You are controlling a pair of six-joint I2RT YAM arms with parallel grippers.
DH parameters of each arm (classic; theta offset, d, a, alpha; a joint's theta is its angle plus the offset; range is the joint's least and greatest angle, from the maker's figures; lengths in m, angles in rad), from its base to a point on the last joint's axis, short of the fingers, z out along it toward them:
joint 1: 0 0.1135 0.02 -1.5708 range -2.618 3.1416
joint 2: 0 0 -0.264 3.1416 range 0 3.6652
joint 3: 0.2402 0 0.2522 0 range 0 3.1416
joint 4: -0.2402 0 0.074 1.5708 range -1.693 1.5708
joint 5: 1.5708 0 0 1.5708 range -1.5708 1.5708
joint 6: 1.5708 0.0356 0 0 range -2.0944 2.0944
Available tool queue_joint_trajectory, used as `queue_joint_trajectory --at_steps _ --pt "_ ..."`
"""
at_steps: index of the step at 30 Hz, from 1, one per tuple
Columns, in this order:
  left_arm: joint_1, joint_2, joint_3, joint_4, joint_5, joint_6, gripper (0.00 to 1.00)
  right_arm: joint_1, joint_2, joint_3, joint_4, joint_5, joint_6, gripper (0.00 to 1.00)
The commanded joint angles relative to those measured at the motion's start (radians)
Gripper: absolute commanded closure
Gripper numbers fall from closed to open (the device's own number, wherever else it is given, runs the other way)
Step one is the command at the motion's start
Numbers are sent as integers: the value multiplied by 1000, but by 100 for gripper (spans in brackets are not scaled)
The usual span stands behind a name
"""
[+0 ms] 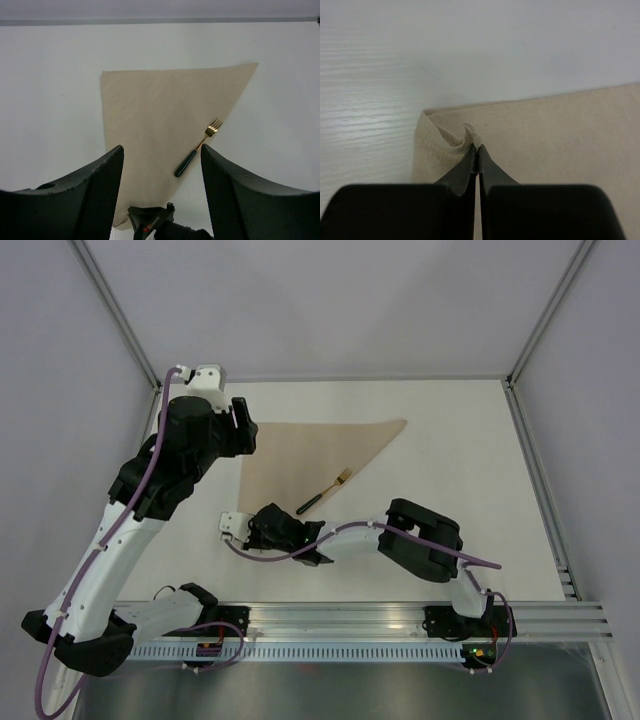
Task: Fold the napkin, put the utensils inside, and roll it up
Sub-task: Fold the napkin
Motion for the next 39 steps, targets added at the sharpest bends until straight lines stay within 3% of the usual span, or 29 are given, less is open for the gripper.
queue_joint_trajectory --at_steps 1,21,39 --pt "3 5 9 49 22 24 32 -68 -92 24 -38 49 44 98" --pt "5 115 -31 203 162 -4 32 -353 -268 -118 -204 138 113 99" --pt "5 195 -154 338 239 -73 32 -485 -311 -197 -198 128 137 100"
